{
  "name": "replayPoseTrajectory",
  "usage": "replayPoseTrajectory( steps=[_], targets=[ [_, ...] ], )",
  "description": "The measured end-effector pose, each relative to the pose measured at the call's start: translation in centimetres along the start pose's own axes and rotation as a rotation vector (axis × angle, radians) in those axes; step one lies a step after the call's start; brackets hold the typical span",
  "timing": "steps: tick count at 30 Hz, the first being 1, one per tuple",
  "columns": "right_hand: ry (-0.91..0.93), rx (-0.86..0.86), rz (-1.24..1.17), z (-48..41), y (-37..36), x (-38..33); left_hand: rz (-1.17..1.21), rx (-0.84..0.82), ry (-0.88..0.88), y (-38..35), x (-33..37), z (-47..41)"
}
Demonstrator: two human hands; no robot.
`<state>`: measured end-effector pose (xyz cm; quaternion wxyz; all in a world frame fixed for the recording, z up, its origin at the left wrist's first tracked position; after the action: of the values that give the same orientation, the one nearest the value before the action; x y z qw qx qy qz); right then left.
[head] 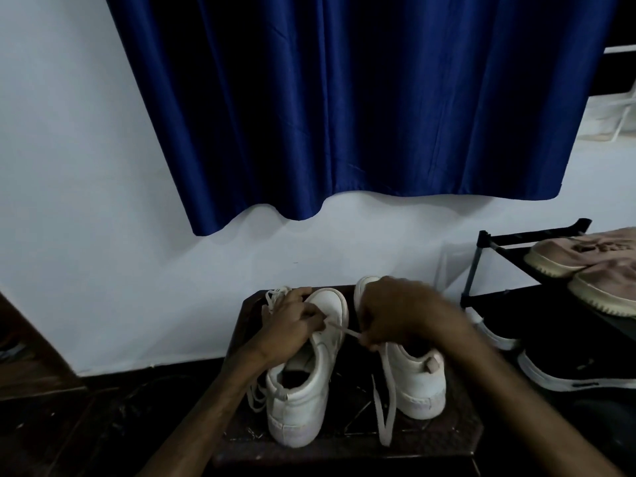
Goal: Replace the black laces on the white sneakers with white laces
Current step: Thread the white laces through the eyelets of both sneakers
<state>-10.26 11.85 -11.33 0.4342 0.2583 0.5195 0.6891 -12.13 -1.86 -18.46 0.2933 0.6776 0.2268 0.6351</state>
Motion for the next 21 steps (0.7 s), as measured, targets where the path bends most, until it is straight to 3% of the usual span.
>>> replayPoseTrajectory(
  steps=[2, 5, 9, 14, 19, 21],
  targets=[
    [-0.014, -0.106, -0.004, 3.0, 1.5, 1.0, 0.015, 0.001, 0.001, 0.0, -0.4, -0.4],
    [-0.056, 0.021, 0.039, 3.2, 3.8, 1.2, 0.077, -0.01, 0.052, -0.3, -0.7, 0.0],
    [-0.001, 0.154, -0.062, -1.5, 1.3, -1.8, 0.259, -0.002, 0.029, -0.4, -0.2, 0.5],
    [-0.016, 0.276, -0.004, -3.5, -0.4, -1.9, -0.002, 0.012, -0.016, 0.0, 0.5, 0.1],
    [-0.053, 0.055, -0.109, 2.5, 3.8, 3.0, -0.011, 0.017, 0.0, 0.0, -0.2, -0.1],
    [-0.131, 0.064, -0.079, 4.5, 5.7, 4.6, -0.053, 0.008, 0.023, -0.1, -0.5, 0.0]
  ],
)
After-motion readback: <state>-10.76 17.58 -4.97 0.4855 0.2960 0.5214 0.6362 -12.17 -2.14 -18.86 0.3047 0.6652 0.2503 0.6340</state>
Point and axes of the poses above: each hand's wrist, its own z-axis away from the middle knuckle, its own y-axis out of the back of the hand, x = y × z, the point moved 10 cm from there along -z, towards the middle knuckle, and after that the axes turned 6 degrees about -x, right-handed, at the moved point
